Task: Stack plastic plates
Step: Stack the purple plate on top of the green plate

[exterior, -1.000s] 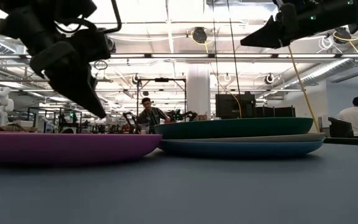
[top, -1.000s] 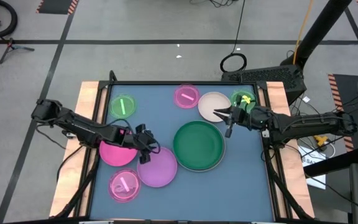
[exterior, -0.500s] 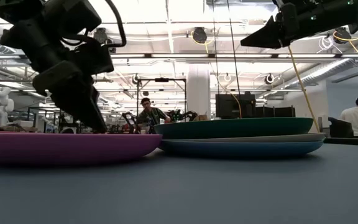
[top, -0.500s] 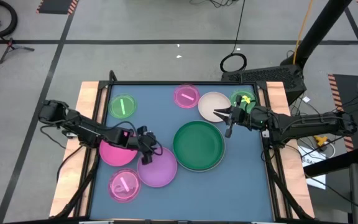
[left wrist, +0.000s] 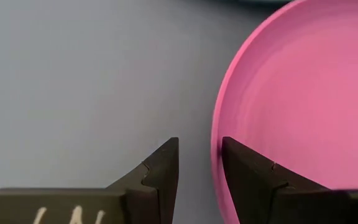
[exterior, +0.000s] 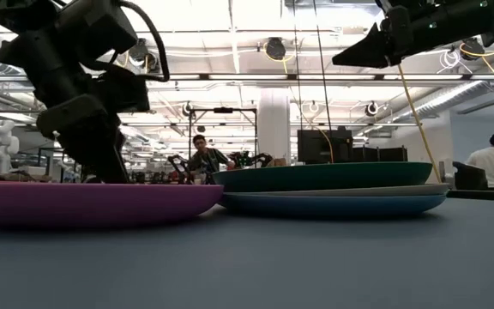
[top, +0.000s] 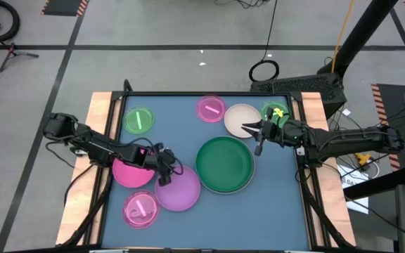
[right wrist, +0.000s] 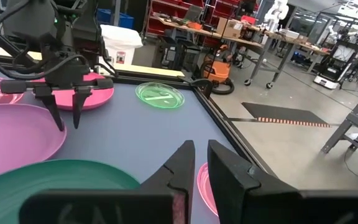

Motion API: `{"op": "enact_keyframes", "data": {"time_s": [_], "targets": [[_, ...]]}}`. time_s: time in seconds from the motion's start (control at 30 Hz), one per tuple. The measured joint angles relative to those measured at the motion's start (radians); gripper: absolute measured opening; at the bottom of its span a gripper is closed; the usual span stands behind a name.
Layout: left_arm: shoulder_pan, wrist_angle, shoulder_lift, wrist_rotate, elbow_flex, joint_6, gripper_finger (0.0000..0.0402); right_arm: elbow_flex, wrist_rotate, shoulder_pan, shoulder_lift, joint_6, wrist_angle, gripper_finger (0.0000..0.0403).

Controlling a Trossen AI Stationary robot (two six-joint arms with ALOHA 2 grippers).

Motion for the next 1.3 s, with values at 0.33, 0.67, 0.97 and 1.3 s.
{"op": "enact_keyframes", "data": {"time_s": [0.33, 0.67, 0.97, 1.3], "targets": [[-0.007, 0.009, 0.048, 0.007, 0.002, -0.02, 0.0103, 0.0, 0.0, 0.0, 0.0, 0.0, -0.001, 0.0038], [-0.007, 0.013, 0.04, 0.005, 0.005, -0.02, 0.0031, 0.0, 0.0, 0.0, 0.0, 0.0, -0.001, 0.0038], [-0.007, -0.028, 0.036, -0.001, 0.042, 0.009, 0.0012, 0.0, 0.0, 0.0, 0.0, 0.0, -0.001, 0.0038], [-0.005, -0.097, -0.064, -0.046, 0.075, 0.059, 0.001, -0.001, 0.0, 0.0, 0.0, 0.0, -0.001, 0.0038]]}}
